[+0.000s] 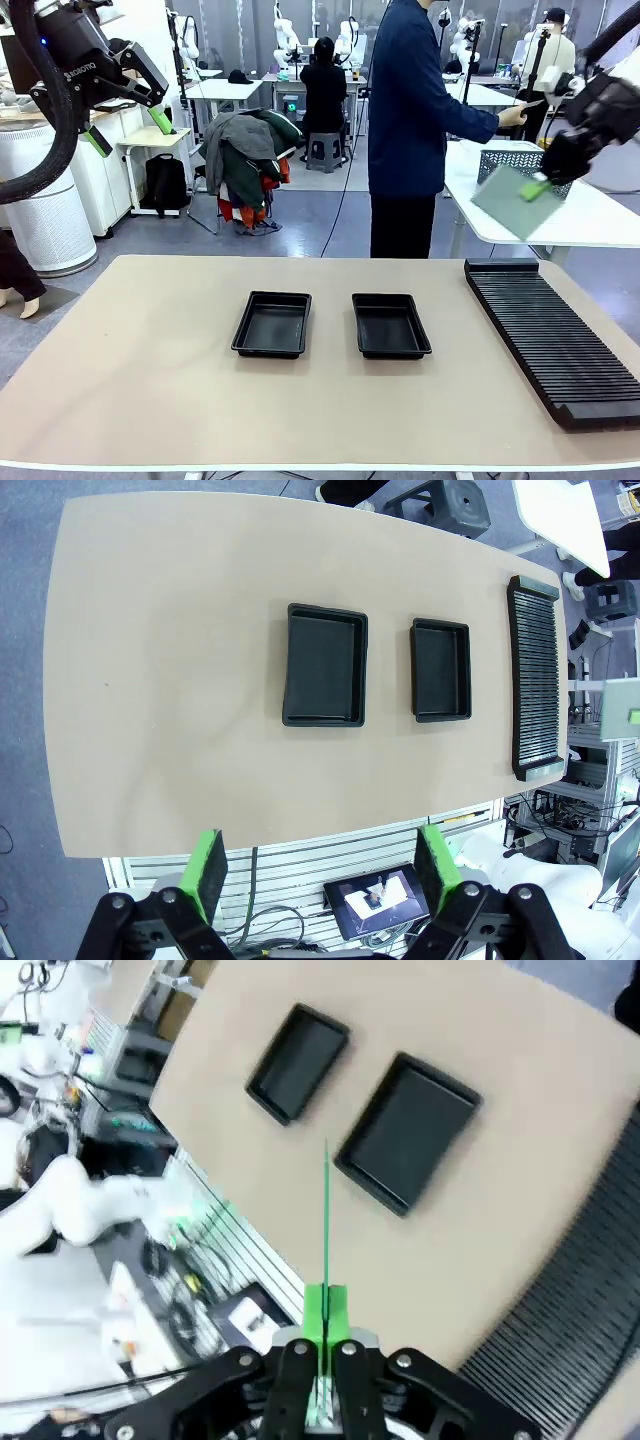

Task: Inspect and transfer BCBs to ESD trays.
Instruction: Pick up the Blank PCB from the PCB Rack and place it in the left ESD tray.

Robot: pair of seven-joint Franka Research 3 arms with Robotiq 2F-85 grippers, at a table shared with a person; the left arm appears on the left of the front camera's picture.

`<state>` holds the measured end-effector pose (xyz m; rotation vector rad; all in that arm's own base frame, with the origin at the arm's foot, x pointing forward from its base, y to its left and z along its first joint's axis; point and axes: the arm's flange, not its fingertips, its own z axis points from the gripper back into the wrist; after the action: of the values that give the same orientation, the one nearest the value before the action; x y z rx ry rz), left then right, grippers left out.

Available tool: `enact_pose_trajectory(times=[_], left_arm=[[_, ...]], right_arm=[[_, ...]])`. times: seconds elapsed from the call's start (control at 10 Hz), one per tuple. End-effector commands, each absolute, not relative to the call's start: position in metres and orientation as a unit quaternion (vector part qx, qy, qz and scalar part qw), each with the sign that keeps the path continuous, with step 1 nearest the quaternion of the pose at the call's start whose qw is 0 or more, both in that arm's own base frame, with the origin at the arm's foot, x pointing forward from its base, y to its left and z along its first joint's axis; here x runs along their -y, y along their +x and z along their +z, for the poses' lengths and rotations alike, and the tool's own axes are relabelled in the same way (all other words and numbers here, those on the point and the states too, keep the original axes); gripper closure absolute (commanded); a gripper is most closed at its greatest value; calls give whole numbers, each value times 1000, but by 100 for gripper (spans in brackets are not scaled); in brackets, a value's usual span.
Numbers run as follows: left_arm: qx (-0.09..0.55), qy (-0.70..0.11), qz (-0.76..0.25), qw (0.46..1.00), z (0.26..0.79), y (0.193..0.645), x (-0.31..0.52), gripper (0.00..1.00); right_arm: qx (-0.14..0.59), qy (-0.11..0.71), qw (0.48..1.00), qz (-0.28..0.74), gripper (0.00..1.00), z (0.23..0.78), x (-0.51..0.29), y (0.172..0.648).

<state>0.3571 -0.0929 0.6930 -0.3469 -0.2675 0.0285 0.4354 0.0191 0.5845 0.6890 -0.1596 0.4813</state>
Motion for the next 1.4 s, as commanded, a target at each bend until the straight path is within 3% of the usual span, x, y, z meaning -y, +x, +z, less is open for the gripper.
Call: enact_pose_trajectory(times=[0.0,0.2,0.8,1.3], left_arm=[[135,-173,11,976,691,358,92,0],[135,-173,11,976,691,358,92,0],[135,-173,11,976,691,358,92,0],[135,-173,11,976,691,358,92,0]], right_arm=[[103,396,896,170,98,548,-59,431],[103,467,873,97,98,506,-97,430],[126,538,834,-9,98,408,-233,438],[115,525,843,-35,98,351,-324,453]])
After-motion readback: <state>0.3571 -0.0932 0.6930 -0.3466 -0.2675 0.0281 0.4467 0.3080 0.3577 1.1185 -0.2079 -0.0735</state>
